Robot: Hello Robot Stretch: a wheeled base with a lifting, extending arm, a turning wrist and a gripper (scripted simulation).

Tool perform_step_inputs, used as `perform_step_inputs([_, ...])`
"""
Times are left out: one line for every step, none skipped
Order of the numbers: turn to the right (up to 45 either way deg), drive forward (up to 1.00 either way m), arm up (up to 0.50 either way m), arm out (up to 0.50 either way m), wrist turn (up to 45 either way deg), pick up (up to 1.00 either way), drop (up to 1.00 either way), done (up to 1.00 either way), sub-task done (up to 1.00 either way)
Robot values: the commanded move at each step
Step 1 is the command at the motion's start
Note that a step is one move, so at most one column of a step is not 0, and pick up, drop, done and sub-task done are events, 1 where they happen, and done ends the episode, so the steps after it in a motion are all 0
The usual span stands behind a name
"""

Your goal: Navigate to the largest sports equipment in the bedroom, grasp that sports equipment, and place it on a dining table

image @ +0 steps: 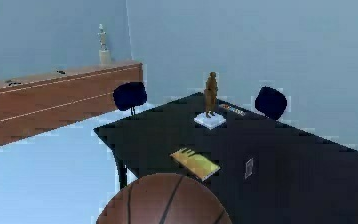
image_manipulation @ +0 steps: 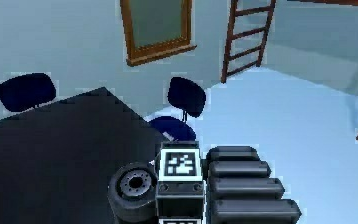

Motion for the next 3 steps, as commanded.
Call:
perform_step_inputs([45.0, 0.00, 0.00, 0.00, 0.0, 0.00, 0.00, 0.00, 0.00])
perform_step_inputs([27.0, 0.00, 0.00, 0.00, 0.0, 0.00, 0.00, 0.00, 0.00])
perform_step_inputs([-45.0, 0.00, 0.00, 0.00, 0.0, 0.00, 0.00, 0.00, 0.00])
